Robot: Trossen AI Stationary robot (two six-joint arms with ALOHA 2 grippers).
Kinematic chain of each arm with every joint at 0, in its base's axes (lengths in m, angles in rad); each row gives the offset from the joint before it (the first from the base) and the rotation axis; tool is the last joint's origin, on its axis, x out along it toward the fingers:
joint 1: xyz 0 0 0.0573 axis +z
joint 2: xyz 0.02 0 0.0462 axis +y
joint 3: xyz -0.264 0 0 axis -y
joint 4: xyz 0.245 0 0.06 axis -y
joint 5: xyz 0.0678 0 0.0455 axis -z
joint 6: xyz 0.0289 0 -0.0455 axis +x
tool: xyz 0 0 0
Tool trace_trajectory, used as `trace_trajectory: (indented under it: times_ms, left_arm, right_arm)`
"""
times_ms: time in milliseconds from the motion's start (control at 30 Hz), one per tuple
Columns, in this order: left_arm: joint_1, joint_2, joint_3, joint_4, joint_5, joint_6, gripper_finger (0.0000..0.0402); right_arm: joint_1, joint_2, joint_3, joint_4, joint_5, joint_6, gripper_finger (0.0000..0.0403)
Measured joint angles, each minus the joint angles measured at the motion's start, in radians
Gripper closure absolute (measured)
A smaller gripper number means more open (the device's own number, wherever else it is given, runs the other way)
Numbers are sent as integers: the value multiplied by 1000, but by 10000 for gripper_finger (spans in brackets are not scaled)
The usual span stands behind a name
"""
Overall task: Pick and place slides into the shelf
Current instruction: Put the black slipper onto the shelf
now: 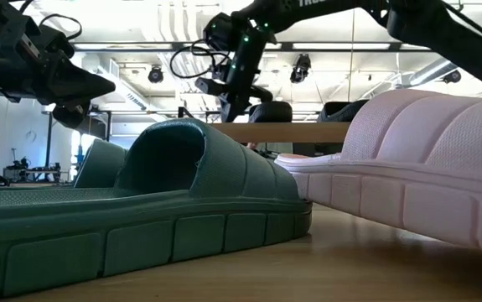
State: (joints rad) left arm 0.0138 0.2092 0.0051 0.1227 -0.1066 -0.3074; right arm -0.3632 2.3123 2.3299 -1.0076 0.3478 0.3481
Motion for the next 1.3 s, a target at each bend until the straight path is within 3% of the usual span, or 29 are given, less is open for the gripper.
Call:
trace_trajectory:
  times_ms: [400, 800, 1300]
  left_arm:
    - [0, -2, 0, 0, 0, 0, 402]
    - [0, -1, 0, 0, 0, 0, 402]
    - [0, -1, 0, 0, 0, 0, 402]
  right_arm:
    - [-62, -1, 0, -220, 90, 98, 390]
    - [-8, -21, 3, -291, 42, 81, 390]
    - [3, -59, 4, -510, 100, 214, 390]
